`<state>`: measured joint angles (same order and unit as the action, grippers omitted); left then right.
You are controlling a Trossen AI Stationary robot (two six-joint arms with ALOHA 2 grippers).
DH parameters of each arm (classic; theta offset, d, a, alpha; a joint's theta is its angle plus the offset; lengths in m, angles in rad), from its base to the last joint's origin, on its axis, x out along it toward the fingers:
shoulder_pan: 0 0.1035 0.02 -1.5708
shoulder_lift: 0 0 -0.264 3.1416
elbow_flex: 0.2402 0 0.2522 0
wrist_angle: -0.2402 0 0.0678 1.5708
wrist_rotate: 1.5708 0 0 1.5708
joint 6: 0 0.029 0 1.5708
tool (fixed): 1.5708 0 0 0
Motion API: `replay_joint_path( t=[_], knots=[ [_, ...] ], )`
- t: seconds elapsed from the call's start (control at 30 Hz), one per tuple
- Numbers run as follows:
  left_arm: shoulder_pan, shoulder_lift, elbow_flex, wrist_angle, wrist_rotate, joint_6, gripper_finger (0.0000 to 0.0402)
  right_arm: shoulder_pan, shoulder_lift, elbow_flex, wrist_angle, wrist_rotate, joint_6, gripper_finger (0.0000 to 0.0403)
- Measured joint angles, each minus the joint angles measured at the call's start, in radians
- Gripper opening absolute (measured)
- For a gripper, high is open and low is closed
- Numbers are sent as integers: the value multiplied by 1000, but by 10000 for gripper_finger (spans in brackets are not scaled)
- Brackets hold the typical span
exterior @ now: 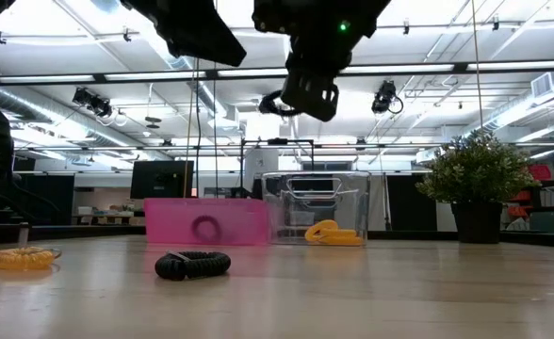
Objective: Sort spring keychains
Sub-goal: Put the black spring keychain into the red bin
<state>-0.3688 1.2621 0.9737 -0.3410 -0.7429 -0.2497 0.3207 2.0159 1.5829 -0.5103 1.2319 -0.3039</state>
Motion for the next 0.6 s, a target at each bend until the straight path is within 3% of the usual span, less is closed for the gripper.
replay_joint_path(
  t=[0.6],
  knots=[
    [-7,0,0,9,-4,-5,156,89,-1,0,384,35,-325,1]
  ],
)
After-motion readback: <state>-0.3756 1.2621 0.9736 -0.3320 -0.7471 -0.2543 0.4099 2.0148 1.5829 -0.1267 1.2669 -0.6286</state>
